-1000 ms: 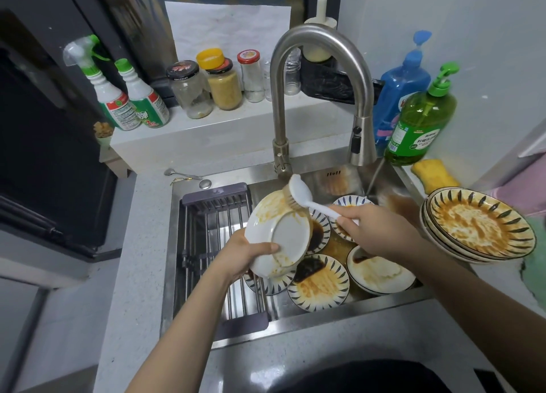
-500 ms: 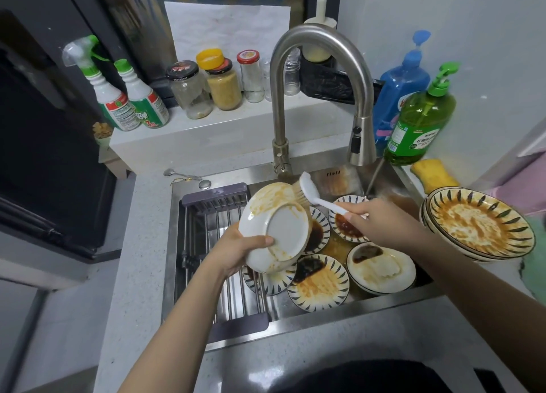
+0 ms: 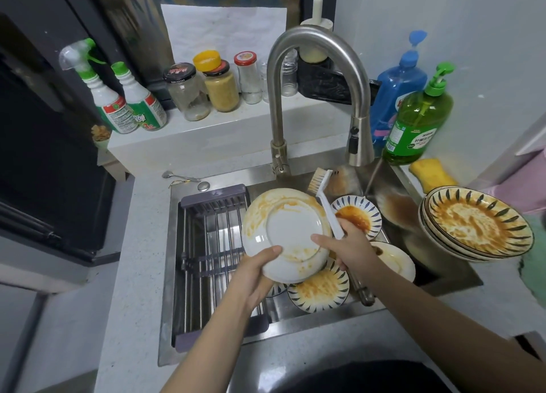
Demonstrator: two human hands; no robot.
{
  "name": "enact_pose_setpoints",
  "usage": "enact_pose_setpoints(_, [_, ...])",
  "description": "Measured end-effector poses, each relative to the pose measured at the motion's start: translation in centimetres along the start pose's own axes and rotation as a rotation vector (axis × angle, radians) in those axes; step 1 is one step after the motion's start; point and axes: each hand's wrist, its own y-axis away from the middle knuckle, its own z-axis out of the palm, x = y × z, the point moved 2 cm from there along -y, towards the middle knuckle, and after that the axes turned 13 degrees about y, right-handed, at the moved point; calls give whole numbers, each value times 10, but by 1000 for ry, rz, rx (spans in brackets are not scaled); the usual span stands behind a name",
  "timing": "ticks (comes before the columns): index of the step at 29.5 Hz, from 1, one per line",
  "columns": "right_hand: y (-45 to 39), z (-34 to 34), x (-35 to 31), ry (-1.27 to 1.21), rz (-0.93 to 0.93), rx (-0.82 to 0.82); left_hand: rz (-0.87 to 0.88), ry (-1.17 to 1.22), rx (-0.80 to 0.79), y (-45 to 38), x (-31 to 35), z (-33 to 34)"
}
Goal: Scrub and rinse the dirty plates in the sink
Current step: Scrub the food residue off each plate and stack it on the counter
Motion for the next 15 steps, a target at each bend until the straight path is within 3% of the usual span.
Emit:
enact_pose_setpoints(9, [-12,-14,-10,182,-95,-161,-113,-328,70,0,35,2])
enact_pose_setpoints(12, [-13,-16,-16,407,-205,-89,-50,-400,130,-12,34,-6])
enact_pose_setpoints(15, [-5,-24,-23,822,-306,113,40,-490,199,-18,32,-9])
